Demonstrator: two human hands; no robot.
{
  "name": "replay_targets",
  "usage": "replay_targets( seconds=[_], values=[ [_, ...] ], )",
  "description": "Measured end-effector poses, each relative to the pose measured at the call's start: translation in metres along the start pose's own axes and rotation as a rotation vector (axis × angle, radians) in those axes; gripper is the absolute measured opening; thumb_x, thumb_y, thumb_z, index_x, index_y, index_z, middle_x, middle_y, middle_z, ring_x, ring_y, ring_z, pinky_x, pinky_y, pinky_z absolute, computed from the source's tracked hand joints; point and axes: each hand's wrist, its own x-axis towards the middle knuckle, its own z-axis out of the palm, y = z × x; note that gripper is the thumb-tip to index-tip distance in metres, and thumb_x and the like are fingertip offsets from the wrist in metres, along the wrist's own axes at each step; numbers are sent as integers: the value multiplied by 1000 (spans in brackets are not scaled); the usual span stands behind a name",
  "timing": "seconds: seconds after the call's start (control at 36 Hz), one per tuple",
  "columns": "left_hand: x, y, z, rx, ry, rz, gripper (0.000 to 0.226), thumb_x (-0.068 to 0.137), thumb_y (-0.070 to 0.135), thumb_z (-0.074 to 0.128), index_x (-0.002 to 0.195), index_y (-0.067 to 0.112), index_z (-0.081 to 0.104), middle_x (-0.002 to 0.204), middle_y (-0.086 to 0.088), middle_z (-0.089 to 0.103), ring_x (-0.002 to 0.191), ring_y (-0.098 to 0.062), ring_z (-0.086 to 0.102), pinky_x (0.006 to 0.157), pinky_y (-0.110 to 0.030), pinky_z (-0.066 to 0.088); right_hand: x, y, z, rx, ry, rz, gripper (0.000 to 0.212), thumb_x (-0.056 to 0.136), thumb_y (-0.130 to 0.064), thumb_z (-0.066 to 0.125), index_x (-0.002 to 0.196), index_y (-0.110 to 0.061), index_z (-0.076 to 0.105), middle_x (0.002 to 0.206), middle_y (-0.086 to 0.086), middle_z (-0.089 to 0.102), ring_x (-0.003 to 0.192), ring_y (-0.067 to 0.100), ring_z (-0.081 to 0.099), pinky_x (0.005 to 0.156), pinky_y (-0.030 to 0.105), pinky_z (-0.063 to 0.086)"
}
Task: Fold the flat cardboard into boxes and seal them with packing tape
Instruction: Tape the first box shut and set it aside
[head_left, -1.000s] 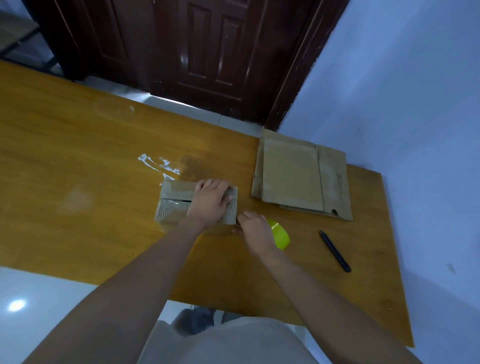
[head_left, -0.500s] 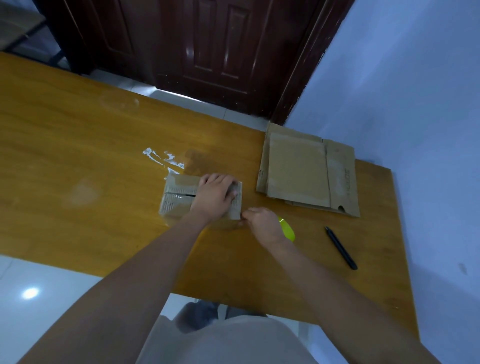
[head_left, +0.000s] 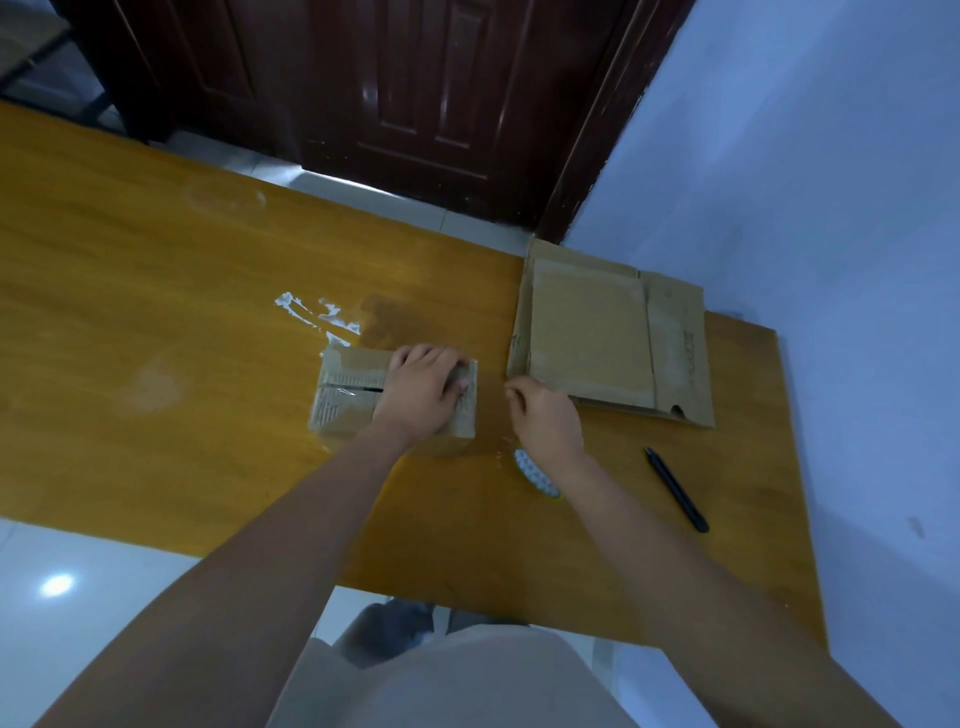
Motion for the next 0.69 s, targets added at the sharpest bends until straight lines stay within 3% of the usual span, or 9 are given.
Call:
replay_targets(
  seconds=[0.11,0.19,0.31,0.36,0.42,0.47,0.5,0.58,0.69],
  values=[
    [-1,-1,1,-13,16,7,23,92,24,53,111,12,60,110,-4,64,111,-27,50,95,-32,21,-21,-6,7,180,-144,225,23,87,-6,51,102,-5,68,97,13,69,92,28,62,77,32,46],
    [-1,-2,1,-12,21,12,23,92,23,54,111,12,60,110,-4,64,111,-27,50,94,-32,21,-36,-22,19,308,-291,267,15,83,-7,48,70,-5,56,67,12,53,68,22,48,64,34,37],
    [0,-1,1,-12,11,3,23,92,22,55,112,12,60,112,-5,64,112,-27,50,95,-32,20,-41,-42,26,422,-321,330,23,83,-16,44,60,-14,40,60,0,43,71,17,42,60,28,23],
    [0,-1,2,-5,0,3,25,92,23,53,113,12,59,113,-4,63,113,-27,49,96,-33,20,-42,-44,29,511,-339,389,15,82,-17,43,71,-12,51,71,5,53,77,18,47,62,27,30],
    [1,-1,2,2,-10,4,27,92,25,50,114,12,59,114,-5,63,113,-27,48,97,-34,21,-45,-44,30,618,-383,416,26,80,-17,43,98,-7,59,91,8,57,88,18,51,73,29,39],
    [2,-1,2,10,-31,2,32,90,30,44,113,12,59,113,-5,62,112,-28,48,96,-36,23,-49,-43,29,626,-425,388,61,74,-19,42,134,-4,44,126,5,51,116,15,45,98,29,37],
    [2,0,2,15,-40,2,35,89,31,42,112,12,59,113,-5,62,112,-28,49,96,-36,24,-51,-46,26,611,-458,362,72,76,-18,42,146,-6,28,145,3,35,133,15,31,113,34,25],
    [1,0,1,19,-49,0,37,88,33,40,111,12,59,111,-6,63,111,-28,49,96,-37,27,-52,-46,24,602,-509,322,76,85,-14,41,151,-14,4,159,-1,-3,146,14,-3,120,37,1],
    [0,1,-1,32,-64,-6,35,90,32,42,112,12,59,111,-5,62,111,-27,50,96,-37,30,-54,-35,24,350,-532,134,76,94,-8,42,149,-10,-11,156,1,-21,145,16,-9,115,26,8]
  ],
)
